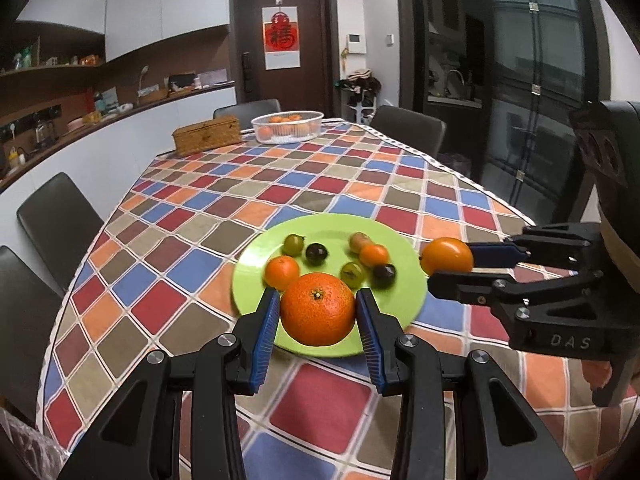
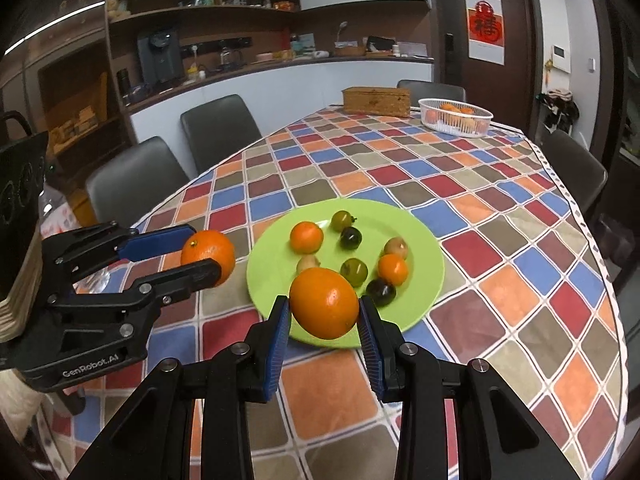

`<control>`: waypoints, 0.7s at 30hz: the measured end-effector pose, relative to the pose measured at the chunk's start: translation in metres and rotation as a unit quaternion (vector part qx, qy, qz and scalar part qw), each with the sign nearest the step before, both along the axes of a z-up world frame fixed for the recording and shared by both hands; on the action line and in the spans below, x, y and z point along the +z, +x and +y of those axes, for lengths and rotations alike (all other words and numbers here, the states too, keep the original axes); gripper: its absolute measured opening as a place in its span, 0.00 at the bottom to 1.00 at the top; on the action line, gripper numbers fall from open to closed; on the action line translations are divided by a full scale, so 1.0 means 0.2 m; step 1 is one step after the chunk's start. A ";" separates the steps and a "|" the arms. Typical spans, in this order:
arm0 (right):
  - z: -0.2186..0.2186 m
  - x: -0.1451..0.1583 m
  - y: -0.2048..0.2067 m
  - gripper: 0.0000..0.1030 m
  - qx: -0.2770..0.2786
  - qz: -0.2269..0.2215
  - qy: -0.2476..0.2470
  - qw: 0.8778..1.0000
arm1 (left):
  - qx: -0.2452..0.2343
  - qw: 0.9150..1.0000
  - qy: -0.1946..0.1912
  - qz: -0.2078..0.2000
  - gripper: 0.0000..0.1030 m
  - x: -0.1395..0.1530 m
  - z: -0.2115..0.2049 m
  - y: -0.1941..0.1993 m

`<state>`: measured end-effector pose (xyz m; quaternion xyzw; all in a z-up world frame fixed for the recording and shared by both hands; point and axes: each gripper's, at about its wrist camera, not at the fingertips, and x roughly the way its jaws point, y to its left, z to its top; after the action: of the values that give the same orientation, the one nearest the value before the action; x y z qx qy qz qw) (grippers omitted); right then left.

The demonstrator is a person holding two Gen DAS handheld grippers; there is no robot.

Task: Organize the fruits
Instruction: 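Carry both oranges onto the green plate and open both tools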

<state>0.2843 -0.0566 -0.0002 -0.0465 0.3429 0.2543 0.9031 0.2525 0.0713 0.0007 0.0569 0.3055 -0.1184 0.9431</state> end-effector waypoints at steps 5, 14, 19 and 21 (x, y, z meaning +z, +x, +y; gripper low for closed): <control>0.03 -0.05 0.08 0.34 -0.017 0.015 0.005 1.000 | 0.010 1.000 -0.014 0.020 0.37 -0.05 0.05 0.13; 0.08 -0.16 0.22 0.34 -0.037 0.049 0.012 0.998 | 0.007 0.998 -0.018 0.053 0.37 -0.17 0.09 0.33; 0.09 -0.21 0.27 0.34 -0.043 0.062 0.009 0.997 | 0.012 0.997 -0.019 0.073 0.37 -0.24 0.09 0.40; 0.09 -0.24 0.30 0.34 -0.045 0.067 0.007 0.997 | 0.012 0.996 -0.022 0.081 0.37 -0.27 0.10 0.42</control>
<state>0.3436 -0.0380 -0.0481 -0.0076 0.4031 0.2183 0.8887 0.3371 0.0904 -0.0531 0.0227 0.3788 -0.1177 0.9177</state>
